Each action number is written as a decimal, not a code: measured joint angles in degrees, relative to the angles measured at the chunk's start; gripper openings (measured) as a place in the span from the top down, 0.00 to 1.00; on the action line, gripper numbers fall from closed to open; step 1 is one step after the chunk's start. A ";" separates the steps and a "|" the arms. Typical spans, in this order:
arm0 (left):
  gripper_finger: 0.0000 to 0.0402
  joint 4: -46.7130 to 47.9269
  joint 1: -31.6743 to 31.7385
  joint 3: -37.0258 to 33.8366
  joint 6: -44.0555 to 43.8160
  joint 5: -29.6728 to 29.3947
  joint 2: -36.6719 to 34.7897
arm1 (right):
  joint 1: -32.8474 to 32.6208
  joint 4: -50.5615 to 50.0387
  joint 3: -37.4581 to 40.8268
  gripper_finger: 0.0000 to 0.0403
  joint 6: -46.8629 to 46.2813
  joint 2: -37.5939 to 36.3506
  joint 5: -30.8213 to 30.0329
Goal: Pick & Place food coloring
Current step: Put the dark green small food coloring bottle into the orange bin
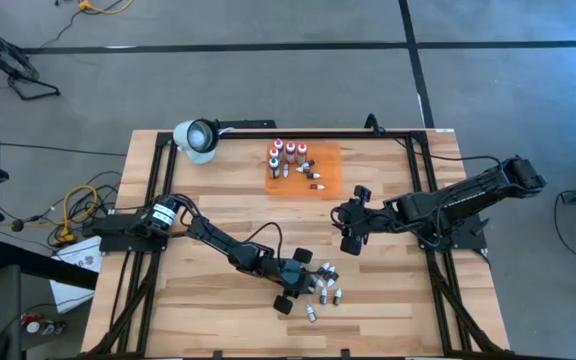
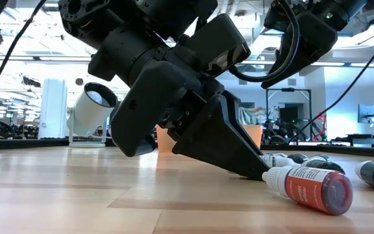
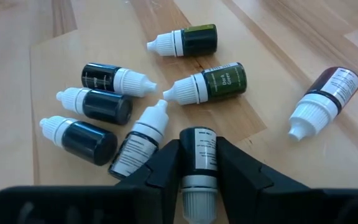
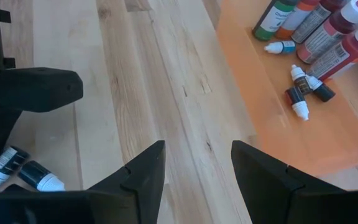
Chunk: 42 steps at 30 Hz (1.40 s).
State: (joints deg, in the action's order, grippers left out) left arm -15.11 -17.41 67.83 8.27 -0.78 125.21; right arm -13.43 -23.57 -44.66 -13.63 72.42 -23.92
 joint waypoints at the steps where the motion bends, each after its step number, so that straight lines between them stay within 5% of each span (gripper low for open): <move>1: 0.78 0.01 0.00 0.00 0.00 0.00 0.00 | 0.00 0.02 0.00 0.56 0.00 0.00 0.00; 24: 0.79 1.73 0.00 -0.28 0.07 -1.10 -2.58 | 0.00 0.01 -0.02 0.56 0.04 0.00 -0.03; 42: 0.79 16.93 -3.54 -0.28 5.05 -32.28 -9.09 | 0.00 -0.02 -0.07 0.56 0.04 0.02 -0.05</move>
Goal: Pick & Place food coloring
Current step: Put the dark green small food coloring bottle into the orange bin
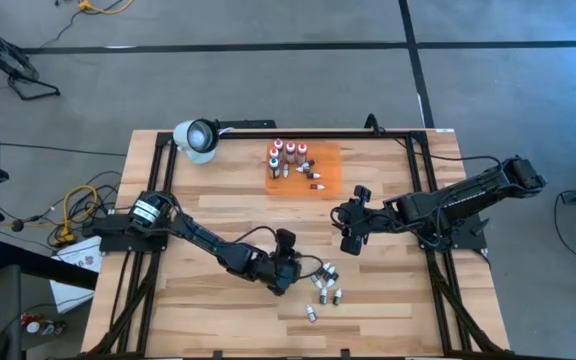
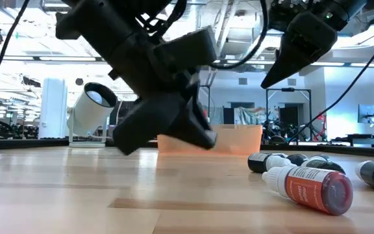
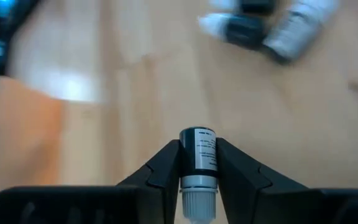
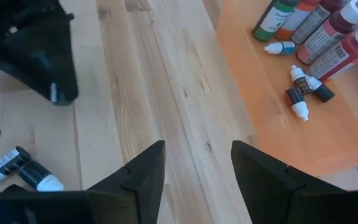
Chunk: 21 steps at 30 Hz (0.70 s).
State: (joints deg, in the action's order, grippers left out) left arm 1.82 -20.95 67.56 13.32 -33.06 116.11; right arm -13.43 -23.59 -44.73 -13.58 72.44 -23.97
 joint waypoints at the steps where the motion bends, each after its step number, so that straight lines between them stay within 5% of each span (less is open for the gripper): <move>1: 0.79 0.99 0.00 0.04 0.63 -2.43 -0.49 | 0.00 0.01 0.00 0.56 0.00 0.00 0.00; 7: 0.79 2.75 1.15 0.01 7.60 -20.88 -4.17 | 0.00 -0.17 0.01 0.56 0.00 0.00 0.01; 10: 0.79 1.62 3.61 0.08 11.69 -24.02 -6.75 | 0.00 -0.18 0.02 0.56 -0.02 0.00 0.02; 15: 0.79 -0.25 11.32 0.17 14.06 -22.05 -9.22 | 0.00 -0.08 0.02 0.56 -0.02 0.00 0.02; 21: 0.79 -4.68 23.07 0.17 13.33 -5.67 -9.26 | 0.00 -0.04 0.02 0.56 -0.02 0.00 0.02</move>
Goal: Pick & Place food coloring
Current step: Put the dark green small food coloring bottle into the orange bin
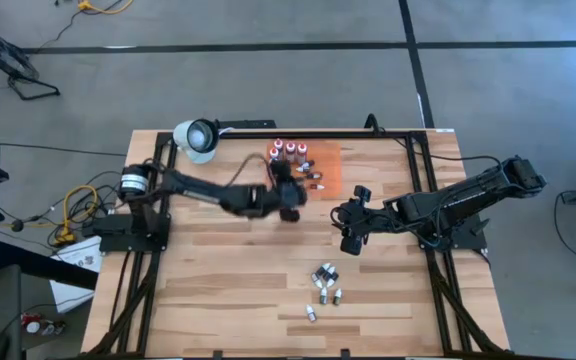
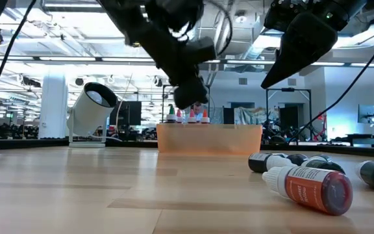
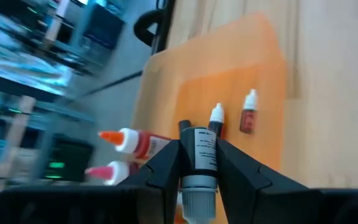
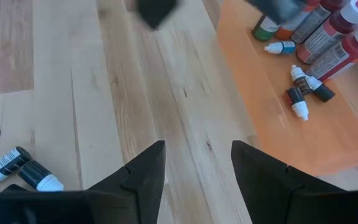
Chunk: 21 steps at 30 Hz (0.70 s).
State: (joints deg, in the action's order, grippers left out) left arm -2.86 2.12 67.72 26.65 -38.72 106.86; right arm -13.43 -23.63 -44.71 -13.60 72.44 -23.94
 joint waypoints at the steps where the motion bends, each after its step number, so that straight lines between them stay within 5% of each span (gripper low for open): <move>1: 0.79 -0.42 1.82 0.00 -0.96 2.84 0.04 | 0.00 -0.08 0.00 0.56 0.02 0.00 0.00; 14: 0.78 -3.87 11.50 0.00 -13.48 22.30 0.10 | 0.00 -0.13 0.00 0.56 0.08 0.00 -0.02; 21: 0.69 -5.20 12.15 0.00 -16.34 23.46 0.10 | 0.00 0.06 0.00 0.56 0.06 0.00 -0.02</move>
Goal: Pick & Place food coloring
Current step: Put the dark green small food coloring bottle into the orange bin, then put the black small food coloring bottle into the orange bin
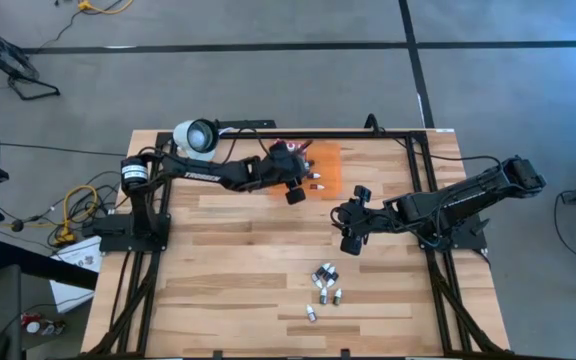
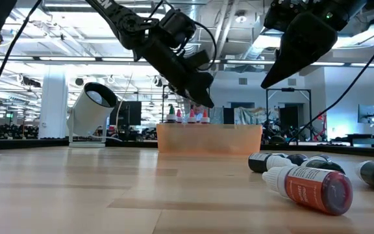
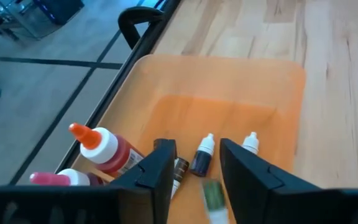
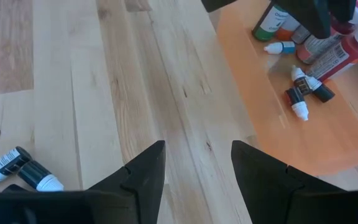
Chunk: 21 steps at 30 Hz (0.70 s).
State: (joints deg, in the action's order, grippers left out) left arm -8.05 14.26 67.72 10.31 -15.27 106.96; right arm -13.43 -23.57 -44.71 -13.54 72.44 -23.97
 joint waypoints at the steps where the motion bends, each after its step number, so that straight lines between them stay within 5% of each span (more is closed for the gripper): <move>1: 0.68 -0.07 0.00 0.00 -0.19 0.00 0.00 | 0.00 0.00 0.00 0.56 0.00 0.00 0.00; 9: 0.61 0.15 -0.35 0.00 -0.16 1.38 -0.91 | -0.37 0.00 0.00 0.56 -0.13 0.00 1.59; 21: 0.60 17.20 -12.83 0.02 4.94 26.28 -10.43 | -8.24 10.13 7.84 0.56 -0.20 0.00 8.21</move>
State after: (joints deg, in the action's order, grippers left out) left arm 9.15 1.43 67.75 15.25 11.01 96.53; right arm -21.67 -13.44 -36.87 -13.74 72.44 -15.76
